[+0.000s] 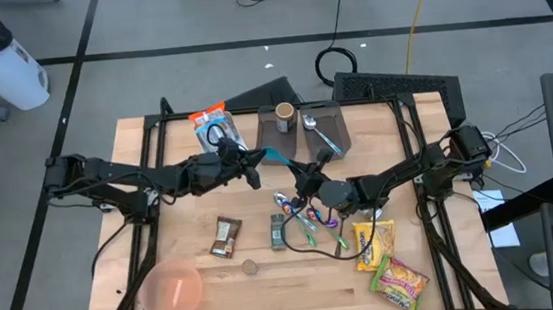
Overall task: Pick & Place Food Item
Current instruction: Put the blue baby spoon into the right black bin
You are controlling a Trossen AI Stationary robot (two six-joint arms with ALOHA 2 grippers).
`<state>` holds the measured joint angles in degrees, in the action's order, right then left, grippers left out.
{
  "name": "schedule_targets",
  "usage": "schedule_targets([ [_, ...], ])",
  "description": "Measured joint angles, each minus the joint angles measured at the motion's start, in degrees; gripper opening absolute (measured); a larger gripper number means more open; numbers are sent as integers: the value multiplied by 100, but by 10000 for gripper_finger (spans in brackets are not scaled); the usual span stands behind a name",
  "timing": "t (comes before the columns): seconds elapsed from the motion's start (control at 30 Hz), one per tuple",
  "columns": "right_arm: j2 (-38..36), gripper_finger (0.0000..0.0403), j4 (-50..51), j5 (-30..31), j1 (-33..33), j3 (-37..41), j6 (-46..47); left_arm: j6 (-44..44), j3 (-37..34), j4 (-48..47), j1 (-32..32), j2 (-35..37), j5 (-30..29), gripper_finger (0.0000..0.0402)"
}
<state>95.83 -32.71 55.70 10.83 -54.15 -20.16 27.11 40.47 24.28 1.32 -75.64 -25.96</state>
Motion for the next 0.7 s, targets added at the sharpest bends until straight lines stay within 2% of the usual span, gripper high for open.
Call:
schedule_targets([
  [0.37,0,17,8,0,2,2,-2,-275,0,-3,0,0,53,28],
  [0.7,-9,17,-16,10,0,2,-47,-1005,-2,370,0,0,217,141],
])
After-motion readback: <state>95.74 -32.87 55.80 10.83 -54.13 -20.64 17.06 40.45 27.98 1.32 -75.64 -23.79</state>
